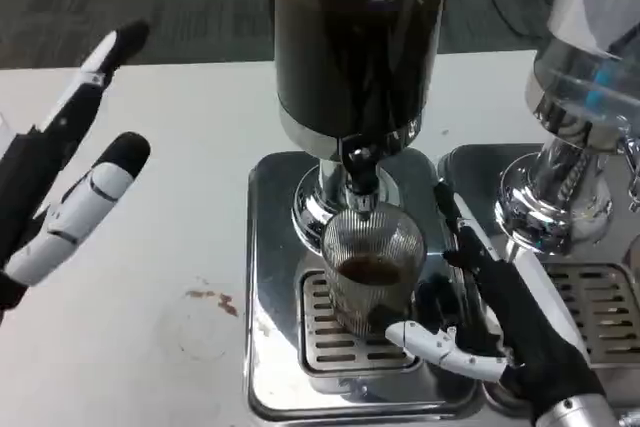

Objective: Grasp the cup under the faucet to collect the drink, then remove the cup.

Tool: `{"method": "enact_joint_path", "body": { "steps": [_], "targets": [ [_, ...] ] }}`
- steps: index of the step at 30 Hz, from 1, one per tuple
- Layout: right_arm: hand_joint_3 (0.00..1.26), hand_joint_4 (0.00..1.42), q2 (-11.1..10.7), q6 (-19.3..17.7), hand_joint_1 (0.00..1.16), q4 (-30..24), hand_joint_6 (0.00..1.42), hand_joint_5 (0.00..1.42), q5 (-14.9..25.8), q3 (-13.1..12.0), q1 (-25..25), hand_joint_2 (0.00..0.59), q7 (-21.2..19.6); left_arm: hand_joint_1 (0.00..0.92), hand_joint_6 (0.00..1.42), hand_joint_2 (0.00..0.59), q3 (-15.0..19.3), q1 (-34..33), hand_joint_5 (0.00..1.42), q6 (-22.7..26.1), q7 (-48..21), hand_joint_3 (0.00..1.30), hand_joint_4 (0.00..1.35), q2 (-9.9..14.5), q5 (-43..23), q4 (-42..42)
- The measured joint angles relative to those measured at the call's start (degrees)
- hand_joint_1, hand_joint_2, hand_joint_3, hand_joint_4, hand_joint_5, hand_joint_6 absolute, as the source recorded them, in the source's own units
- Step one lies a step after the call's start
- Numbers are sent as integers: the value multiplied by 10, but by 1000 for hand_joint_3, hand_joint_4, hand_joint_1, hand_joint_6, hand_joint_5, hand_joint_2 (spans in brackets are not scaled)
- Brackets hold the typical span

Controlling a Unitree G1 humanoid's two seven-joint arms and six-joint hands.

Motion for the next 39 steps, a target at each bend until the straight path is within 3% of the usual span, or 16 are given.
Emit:
{"method": "enact_joint_path", "body": {
  "steps": [9,19,25,39],
  "targets": [
    [0,0,3,-2,728,3,132,0,5,14,0,120,2,0,0,248,16,30,40,-85,70,147,0,-14,46,91],
    [0,0,23,-20,726,50,121,0,0,28,-18,120,-20,0,0,247,10,32,55,-96,83,168,0,-9,50,168],
    [0,0,45,-48,750,99,181,0,2,31,-36,118,-46,0,0,246,6,32,72,-96,83,195,0,-3,50,178],
    [0,48,67,-74,809,143,302,91,3,33,-57,121,-72,0,0,246,-2,28,101,-96,83,236,0,15,49,188]
  ]
}}
